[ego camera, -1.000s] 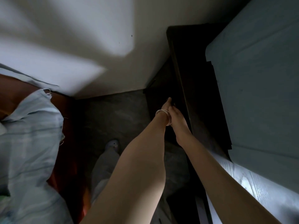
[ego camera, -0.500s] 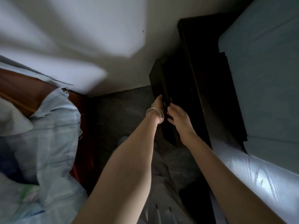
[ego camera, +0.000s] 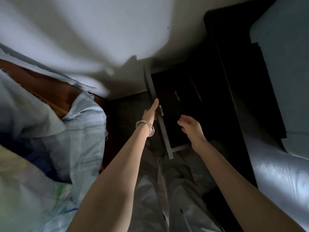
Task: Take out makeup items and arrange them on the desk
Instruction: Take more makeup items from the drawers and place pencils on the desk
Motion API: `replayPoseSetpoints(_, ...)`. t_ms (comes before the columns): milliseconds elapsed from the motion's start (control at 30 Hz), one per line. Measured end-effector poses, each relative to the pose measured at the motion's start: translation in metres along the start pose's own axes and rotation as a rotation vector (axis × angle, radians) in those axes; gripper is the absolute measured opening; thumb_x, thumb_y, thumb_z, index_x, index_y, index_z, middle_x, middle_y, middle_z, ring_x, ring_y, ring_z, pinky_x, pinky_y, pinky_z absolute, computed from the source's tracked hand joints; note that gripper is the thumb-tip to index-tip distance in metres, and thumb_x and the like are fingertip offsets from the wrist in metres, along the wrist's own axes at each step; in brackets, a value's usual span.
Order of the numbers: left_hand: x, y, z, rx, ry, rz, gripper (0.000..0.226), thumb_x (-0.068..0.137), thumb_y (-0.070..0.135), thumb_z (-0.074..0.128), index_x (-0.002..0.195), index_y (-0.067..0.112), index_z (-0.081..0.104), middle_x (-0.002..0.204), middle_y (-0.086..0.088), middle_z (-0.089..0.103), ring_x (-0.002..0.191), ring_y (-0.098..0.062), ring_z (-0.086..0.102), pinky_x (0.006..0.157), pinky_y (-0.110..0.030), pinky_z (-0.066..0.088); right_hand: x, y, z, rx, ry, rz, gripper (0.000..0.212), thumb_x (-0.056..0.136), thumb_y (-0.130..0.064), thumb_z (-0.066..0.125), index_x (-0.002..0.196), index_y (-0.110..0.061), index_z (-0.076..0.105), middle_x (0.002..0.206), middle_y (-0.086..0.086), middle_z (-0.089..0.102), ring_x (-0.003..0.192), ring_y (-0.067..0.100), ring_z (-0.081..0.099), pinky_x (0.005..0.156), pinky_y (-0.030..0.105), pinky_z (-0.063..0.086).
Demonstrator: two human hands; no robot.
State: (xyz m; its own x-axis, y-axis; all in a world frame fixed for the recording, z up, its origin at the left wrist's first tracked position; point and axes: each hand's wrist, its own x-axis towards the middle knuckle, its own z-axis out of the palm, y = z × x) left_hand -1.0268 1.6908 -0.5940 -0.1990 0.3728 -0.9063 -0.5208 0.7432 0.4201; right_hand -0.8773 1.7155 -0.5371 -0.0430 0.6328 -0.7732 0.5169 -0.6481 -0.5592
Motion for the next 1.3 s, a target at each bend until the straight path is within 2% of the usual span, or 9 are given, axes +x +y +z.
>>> replayPoseSetpoints(167,-0.018,0.005,-0.012,0.0,0.124,0.052,0.065,0.089,0.048,0.053,0.136,0.007,0.036,0.12,-0.005,0.044,0.113,-0.02,0.044,0.108,-0.036,0.03,0.014,0.007,0.003,-0.08,0.033,-0.026,0.039,0.091,-0.017,0.059,0.129,-0.015,0.052,0.129,0.002,0.056,0.112,0.015,0.054,0.089,0.026,0.045)
replayPoseSetpoints(267,-0.031,0.005,-0.015,0.057,0.35,0.363,0.053,0.087,0.024,0.063,0.132,0.007,0.041,0.133,-0.012,0.038,0.115,-0.023,0.049,0.092,-0.03,0.043,0.03,0.012,0.01,-0.233,0.071,-0.047,0.038,0.09,-0.016,0.06,0.127,-0.012,0.052,0.129,0.006,0.056,0.111,0.021,0.057,0.083,0.028,0.047)
replayPoseSetpoints(367,-0.039,0.002,-0.015,0.108,0.475,0.643,0.037,0.081,0.005,0.063,0.116,0.004,0.051,0.115,-0.005,0.042,0.092,-0.015,0.053,0.074,-0.022,0.049,0.05,0.019,0.022,-0.496,0.122,-0.028,0.044,0.088,-0.019,0.063,0.128,-0.009,0.048,0.133,0.013,0.049,0.114,0.029,0.054,0.084,0.037,0.052)
replayPoseSetpoints(500,-0.046,0.0,-0.012,0.317,0.399,0.871,0.019,0.078,-0.005,0.059,0.095,0.003,0.06,0.098,0.002,0.044,0.067,-0.003,0.048,0.062,-0.008,0.042,0.068,0.024,0.04,-0.775,0.153,0.015,0.054,0.088,-0.023,0.062,0.134,-0.007,0.038,0.138,0.017,0.039,0.123,0.034,0.045,0.082,0.041,0.049)
replayPoseSetpoints(733,-0.038,-0.013,-0.008,0.622,0.228,0.894,0.017,0.08,-0.004,0.055,0.087,0.008,0.065,0.091,0.005,0.048,0.069,0.0,0.047,0.064,-0.003,0.04,0.081,0.039,0.049,-1.074,0.143,-0.071,0.041,0.091,-0.029,0.058,0.125,-0.007,0.049,0.128,0.015,0.054,0.118,0.03,0.051,0.082,0.038,0.049)
replayPoseSetpoints(1000,-0.069,0.001,0.005,0.622,0.104,0.627,0.021,0.09,0.018,0.058,0.11,0.011,0.063,0.099,0.004,0.063,0.088,-0.003,0.056,0.071,-0.006,0.044,0.0,-0.005,0.024,-0.471,0.092,-0.155,0.024,0.084,-0.021,0.066,0.105,-0.01,0.06,0.089,0.002,0.061,0.08,0.017,0.061,0.067,0.027,0.047)
replayPoseSetpoints(1133,-0.107,0.012,0.024,0.432,-0.068,0.491,0.016,0.084,0.015,0.068,0.098,0.009,0.065,0.085,0.004,0.063,0.087,-0.015,0.064,0.083,-0.037,0.057,-0.067,-0.02,-0.008,-0.307,0.072,-0.168,0.013,0.078,-0.014,0.068,0.089,-0.015,0.06,0.077,-0.001,0.062,0.074,0.017,0.062,0.071,0.032,0.052)
replayPoseSetpoints(1200,-0.128,0.014,0.033,0.459,-0.16,0.488,0.012,0.081,0.013,0.07,0.092,0.009,0.066,0.079,0.004,0.064,0.083,-0.017,0.065,0.08,-0.042,0.058,-0.095,-0.02,-0.024,-0.224,0.093,-0.145,0.012,0.079,-0.01,0.067,0.084,-0.016,0.058,0.074,-0.002,0.061,0.067,0.013,0.062,0.07,0.032,0.055)
replayPoseSetpoints(1300,-0.157,0.012,0.052,0.52,-0.266,0.555,0.012,0.078,0.014,0.073,0.089,0.009,0.069,0.077,0.003,0.065,0.077,-0.012,0.064,0.08,-0.038,0.057,-0.13,-0.014,-0.046,-0.025,0.144,-0.093,0.013,0.081,-0.001,0.063,0.08,-0.013,0.058,0.073,0.004,0.061,0.05,0.0,0.06,0.052,0.018,0.053)
